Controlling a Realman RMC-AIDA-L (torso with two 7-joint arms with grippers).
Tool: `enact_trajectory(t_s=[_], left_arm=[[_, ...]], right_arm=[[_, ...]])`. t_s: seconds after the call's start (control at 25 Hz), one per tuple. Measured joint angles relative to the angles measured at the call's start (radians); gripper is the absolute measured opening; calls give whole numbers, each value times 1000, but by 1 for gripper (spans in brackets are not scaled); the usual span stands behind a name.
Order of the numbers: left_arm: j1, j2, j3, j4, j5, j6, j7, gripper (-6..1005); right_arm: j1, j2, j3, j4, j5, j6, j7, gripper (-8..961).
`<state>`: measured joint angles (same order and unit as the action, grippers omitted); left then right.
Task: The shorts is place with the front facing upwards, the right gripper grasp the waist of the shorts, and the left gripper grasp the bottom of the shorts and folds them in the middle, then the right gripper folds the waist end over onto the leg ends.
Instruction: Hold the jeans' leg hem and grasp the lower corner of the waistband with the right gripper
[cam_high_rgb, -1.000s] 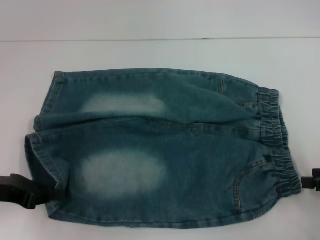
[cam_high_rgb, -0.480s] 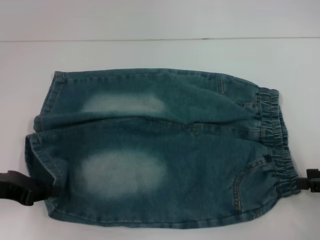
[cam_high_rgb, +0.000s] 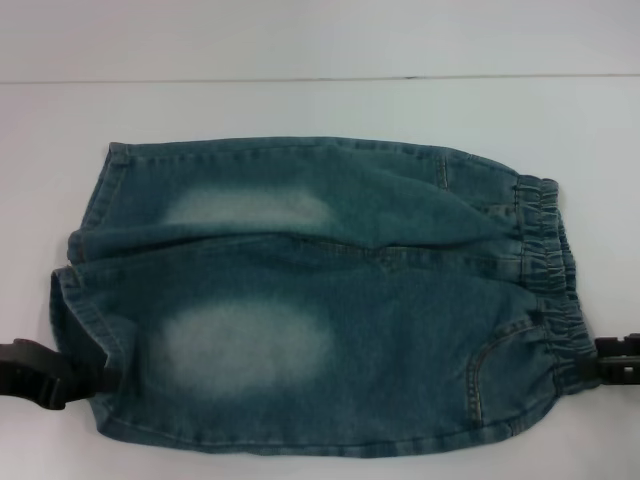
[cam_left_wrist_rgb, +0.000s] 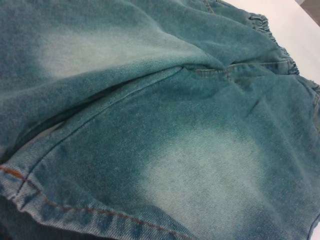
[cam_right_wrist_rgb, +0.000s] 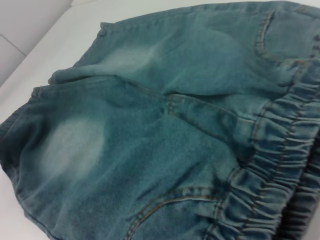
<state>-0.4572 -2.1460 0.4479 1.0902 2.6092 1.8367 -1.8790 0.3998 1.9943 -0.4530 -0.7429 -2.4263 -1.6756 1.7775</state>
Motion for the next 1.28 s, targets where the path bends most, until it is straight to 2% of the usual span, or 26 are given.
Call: enact_trajectory(t_s=[0.12, 0.4, 0.76, 0.88, 1.0, 1.2, 1.28], left_arm=[[-1, 0, 0, 0, 0, 0, 0, 32], [-8, -1, 0, -4, 0, -1, 0, 32], [-13, -2, 0, -2, 0, 2, 0, 32], [-14, -2, 0, -1, 0, 2, 0, 31], [-14, -3, 0, -2, 0, 3, 0, 31], [-15, -3, 0, -3, -1, 4, 0, 31], [-16, -3, 0, -2, -1, 5, 0, 31]], right_arm=[[6, 12, -29, 0, -2, 16, 4, 764], [11, 23, -49, 1, -4, 15, 7, 762], [16, 20, -43, 1, 5, -18, 8, 760], [23, 25, -48, -1, 1, -8, 8, 732], [27, 39, -56, -12, 0, 2, 9, 703], [44, 42, -75, -15, -1, -25, 30, 518], [46, 37, -75, -15, -1, -32, 30, 477]])
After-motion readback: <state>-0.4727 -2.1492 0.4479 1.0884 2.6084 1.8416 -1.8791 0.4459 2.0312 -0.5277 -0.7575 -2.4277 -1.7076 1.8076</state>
